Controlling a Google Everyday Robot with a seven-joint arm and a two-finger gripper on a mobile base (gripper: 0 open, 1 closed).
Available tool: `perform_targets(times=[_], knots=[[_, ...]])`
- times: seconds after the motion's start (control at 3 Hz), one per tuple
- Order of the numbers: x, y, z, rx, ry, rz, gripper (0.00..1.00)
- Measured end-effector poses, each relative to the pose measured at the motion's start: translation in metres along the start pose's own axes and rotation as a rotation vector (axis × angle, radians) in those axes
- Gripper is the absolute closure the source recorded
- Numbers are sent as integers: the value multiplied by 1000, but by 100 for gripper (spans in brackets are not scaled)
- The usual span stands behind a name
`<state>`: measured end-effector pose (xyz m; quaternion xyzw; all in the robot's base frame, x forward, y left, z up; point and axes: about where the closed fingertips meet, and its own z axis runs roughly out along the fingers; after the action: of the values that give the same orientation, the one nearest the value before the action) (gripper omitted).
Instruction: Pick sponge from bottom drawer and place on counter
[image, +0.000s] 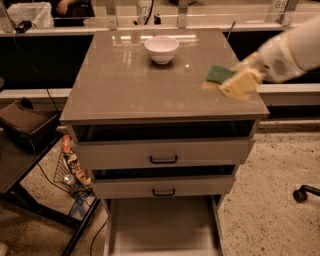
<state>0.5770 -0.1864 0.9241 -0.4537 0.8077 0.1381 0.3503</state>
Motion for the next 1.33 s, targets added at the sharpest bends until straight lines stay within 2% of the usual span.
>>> perform_targets(times=[0.33, 0.67, 1.0, 1.33], knots=[[-56, -27, 70, -25, -17, 32, 100], [-84, -7, 105, -59, -43, -17, 100], [-94, 32, 145, -124, -77, -75, 100], [-103, 61, 178, -163, -97, -130, 100]])
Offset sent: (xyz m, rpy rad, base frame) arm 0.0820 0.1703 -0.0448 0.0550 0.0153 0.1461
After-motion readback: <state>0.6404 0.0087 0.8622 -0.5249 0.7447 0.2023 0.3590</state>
